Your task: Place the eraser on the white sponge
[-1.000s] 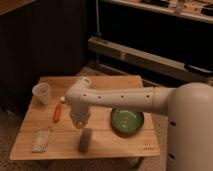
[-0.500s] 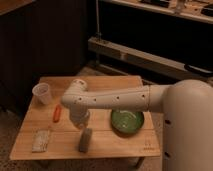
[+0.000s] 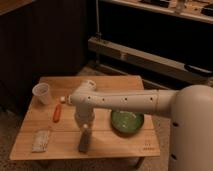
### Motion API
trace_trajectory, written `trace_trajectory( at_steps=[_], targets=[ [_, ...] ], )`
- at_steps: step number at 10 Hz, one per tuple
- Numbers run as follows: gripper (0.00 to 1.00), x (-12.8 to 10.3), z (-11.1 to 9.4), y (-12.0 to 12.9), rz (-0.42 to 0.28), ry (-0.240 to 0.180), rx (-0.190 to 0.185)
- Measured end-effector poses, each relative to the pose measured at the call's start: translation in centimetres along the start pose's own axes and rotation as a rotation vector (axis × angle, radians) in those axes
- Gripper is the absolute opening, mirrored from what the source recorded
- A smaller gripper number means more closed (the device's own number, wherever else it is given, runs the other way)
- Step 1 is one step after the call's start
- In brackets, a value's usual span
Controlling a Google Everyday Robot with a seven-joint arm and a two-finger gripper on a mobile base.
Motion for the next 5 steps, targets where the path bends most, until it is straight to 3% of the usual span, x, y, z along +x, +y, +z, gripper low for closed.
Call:
trace_trajectory(
  at_steps=[5],
  targets=[
    [0.8,-0.6,1.7,0.2,-0.013,-0.017,0.035]
  ],
)
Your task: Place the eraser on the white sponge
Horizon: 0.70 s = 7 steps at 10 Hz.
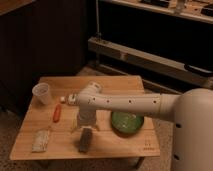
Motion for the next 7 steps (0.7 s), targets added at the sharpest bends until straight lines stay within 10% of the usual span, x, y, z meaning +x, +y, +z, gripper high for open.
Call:
trace_trajectory(
  at_steps=[7],
  targets=[
    [0.8,-0.4,2.6,-0.6,0.042,0.022,-0.06]
  ],
)
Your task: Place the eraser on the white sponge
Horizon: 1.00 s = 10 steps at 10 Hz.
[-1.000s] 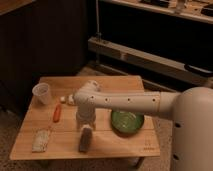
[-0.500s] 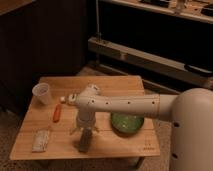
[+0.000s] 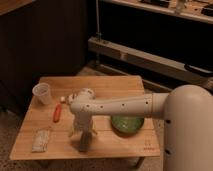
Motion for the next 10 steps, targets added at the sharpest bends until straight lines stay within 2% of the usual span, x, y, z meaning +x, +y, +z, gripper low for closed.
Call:
trace_trajectory(
  at_steps=[2,4,10],
  targets=[
    [0.8,0.3,0.4,0.1,0.033,-0.006,0.052],
    [0.8,0.7,0.6,0.1,0.045,-0.015,0.078],
    [0.8,1.2,1.3,0.7,0.096,-0.019,0.08]
  ],
)
